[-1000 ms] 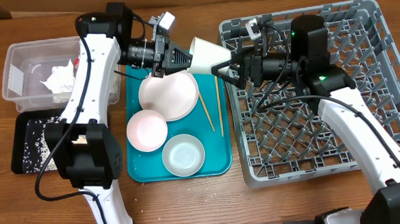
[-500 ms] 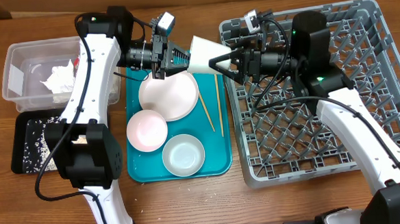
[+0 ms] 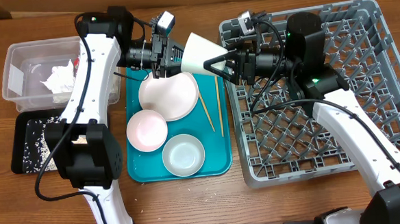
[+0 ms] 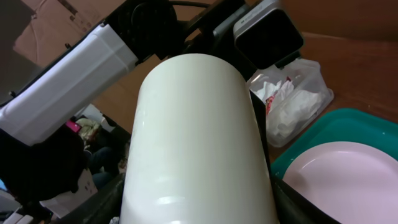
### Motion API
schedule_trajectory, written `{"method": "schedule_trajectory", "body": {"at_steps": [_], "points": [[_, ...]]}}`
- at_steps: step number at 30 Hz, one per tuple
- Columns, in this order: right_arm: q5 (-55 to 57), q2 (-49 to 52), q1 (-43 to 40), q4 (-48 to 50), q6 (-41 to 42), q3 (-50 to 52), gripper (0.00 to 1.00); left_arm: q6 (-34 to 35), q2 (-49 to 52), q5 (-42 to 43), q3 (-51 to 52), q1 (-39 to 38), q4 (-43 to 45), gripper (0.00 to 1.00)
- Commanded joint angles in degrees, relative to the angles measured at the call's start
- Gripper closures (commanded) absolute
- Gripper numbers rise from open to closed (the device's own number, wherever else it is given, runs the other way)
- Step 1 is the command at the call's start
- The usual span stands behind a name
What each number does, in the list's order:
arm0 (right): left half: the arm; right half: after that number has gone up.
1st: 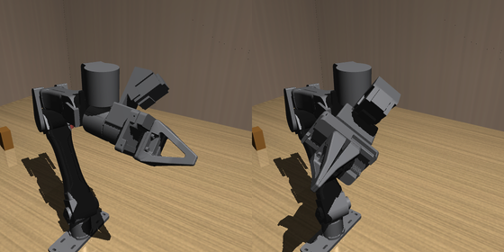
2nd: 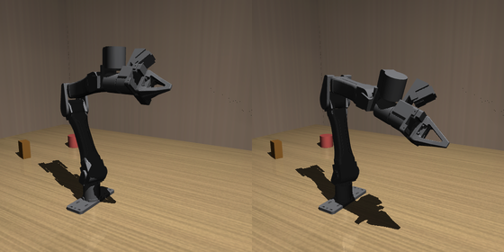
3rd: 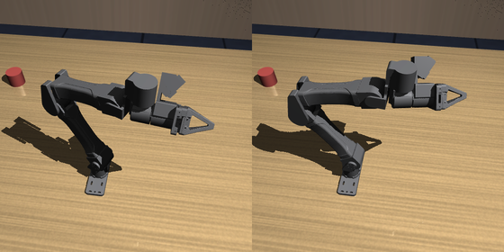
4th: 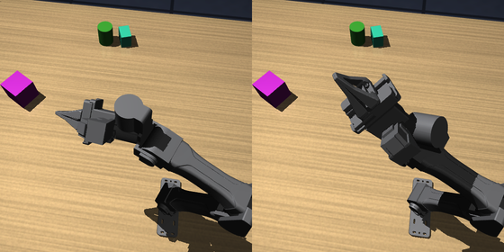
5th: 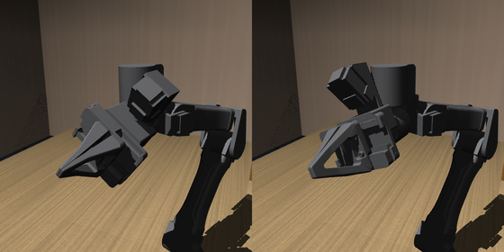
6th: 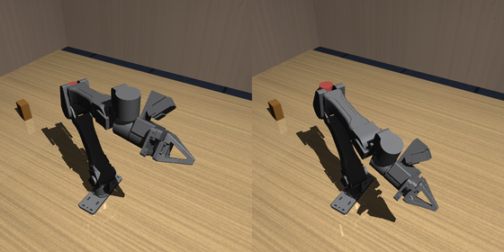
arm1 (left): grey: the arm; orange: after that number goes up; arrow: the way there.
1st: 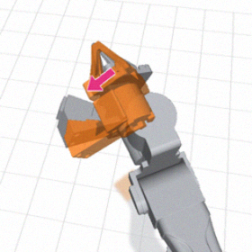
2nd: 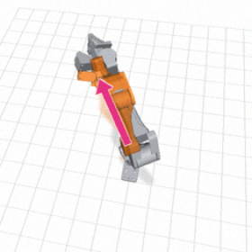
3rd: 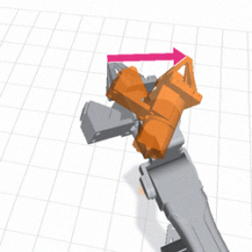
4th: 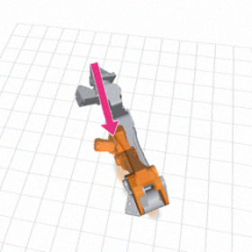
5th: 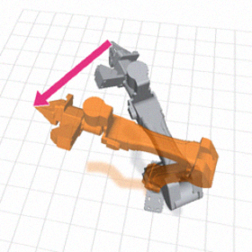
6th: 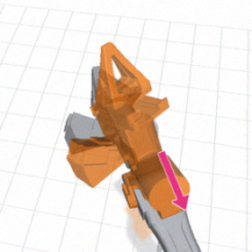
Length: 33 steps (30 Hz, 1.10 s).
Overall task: Sort waste into correct bins and load items into the dishwasher
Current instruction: 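Hand the white cup from the left gripper to the right gripper, then place the white cup upside down in the dish rack with the right gripper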
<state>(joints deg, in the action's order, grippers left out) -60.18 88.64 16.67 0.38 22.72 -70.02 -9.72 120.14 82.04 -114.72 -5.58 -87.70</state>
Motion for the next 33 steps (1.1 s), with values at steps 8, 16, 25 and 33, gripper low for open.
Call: {"method": "schedule_trajectory", "body": {"at_steps": [8,16,25,33], "points": [[-0.8,0.0,-3.5,-0.6,3.1,-0.5,0.49,-1.0,0.1,-2.9,-1.2,0.8,0.3,0.51],[13.1,-1.9,-8.9,-21.7,2.5,-0.5,0.48,-1.0,0.1,-14.6,-1.2,3.4,4.9,0.5],[36.4,-10.3,-6.9,-48.7,2.4,-3.5,0.48,3.8,0.1,-31.0,-1.2,3.7,10.4,0.48],[52.2,-11.7,3.1,-72.3,8.7,-10.0,0.48,4.3,0.1,-40.6,-1.2,3.7,11.3,0.49]]}}
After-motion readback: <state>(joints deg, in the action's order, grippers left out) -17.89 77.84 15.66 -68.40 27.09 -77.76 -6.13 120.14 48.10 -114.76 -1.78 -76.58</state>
